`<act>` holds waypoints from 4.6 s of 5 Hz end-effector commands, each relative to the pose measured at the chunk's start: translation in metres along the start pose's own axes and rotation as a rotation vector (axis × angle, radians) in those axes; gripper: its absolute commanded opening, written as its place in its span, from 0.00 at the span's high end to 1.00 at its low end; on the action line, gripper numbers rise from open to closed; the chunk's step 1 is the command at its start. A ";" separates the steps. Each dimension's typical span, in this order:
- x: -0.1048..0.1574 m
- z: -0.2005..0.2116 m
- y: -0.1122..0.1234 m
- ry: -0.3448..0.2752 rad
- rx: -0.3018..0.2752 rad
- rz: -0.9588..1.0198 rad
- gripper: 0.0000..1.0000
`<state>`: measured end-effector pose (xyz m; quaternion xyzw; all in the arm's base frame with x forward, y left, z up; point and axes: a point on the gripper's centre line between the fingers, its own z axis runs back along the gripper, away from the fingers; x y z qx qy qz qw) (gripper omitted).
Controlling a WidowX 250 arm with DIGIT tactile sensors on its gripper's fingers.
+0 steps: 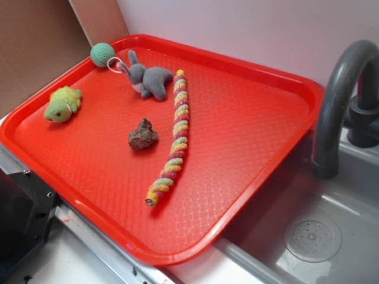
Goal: Grab the multicolored rope.
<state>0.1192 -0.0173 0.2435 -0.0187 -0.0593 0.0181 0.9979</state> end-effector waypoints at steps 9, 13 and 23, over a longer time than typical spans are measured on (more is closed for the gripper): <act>0.129 -0.149 -0.028 0.012 0.022 0.648 0.00; 0.135 -0.243 -0.024 0.071 0.190 0.601 0.00; 0.101 -0.027 0.022 -0.022 -0.229 0.446 1.00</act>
